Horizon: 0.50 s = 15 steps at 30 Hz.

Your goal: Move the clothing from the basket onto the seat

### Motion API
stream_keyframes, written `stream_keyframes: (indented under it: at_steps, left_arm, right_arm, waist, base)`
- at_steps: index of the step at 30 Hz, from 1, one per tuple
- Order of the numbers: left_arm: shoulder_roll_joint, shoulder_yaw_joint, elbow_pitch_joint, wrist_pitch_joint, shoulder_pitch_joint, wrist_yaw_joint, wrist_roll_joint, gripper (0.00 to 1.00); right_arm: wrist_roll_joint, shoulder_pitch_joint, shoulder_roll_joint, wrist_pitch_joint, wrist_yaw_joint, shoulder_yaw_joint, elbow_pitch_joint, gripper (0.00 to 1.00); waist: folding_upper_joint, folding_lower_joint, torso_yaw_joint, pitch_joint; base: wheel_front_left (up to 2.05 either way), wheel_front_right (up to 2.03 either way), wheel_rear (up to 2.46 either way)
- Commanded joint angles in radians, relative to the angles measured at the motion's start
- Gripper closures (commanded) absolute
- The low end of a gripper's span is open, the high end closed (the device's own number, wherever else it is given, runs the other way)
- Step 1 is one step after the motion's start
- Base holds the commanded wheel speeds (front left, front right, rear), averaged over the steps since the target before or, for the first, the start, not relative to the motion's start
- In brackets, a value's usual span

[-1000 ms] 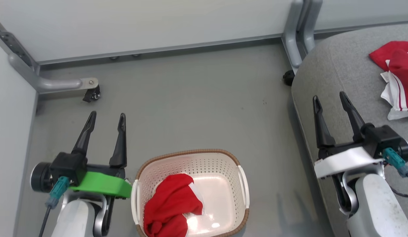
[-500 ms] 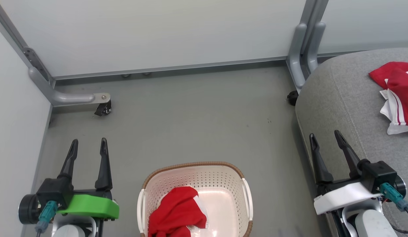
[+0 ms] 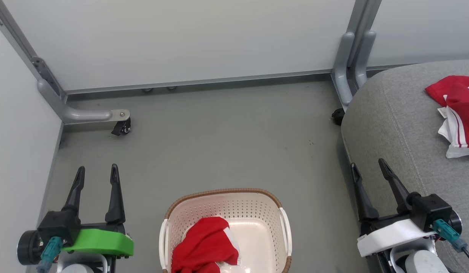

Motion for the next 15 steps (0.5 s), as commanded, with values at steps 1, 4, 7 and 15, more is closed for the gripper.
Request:
stream_keyframes:
  at_steps: [1,4,7,15]
  left_arm:
    - [-0.002,0.006,-0.002,-0.003,0.012,-0.005,0.008,0.0]
    - [-0.005,0.012,-0.003,-0.003,0.008,-0.008,0.012,0.0]
    - [-0.008,0.017,-0.004,-0.003,0.007,-0.01,0.017,0.0]
    - [-0.013,0.017,0.003,-0.003,-0.001,-0.017,0.026,0.0]
  right_arm:
    - [0.006,0.007,-0.003,-0.002,-0.001,-0.001,0.0,0.0]
    - [0.003,0.009,-0.003,-0.002,-0.001,-0.005,0.002,0.0]
    - [0.002,0.007,-0.003,-0.002,-0.001,-0.009,0.004,0.0]
    - [-0.002,-0.001,-0.003,-0.002,-0.001,-0.009,0.009,0.0]
  waist:
    - [0.0089,0.0001,0.0,0.0]
    - [0.0089,0.0001,-0.001,0.001]
    - [0.0089,0.0001,-0.002,0.001]
    - [0.0089,0.0001,-0.004,0.003]
  base:
    - [0.0,0.0,0.0]
    - [0.0,0.0,0.0]
    - [0.0,0.0,0.0]
    - [0.0,0.0,0.0]
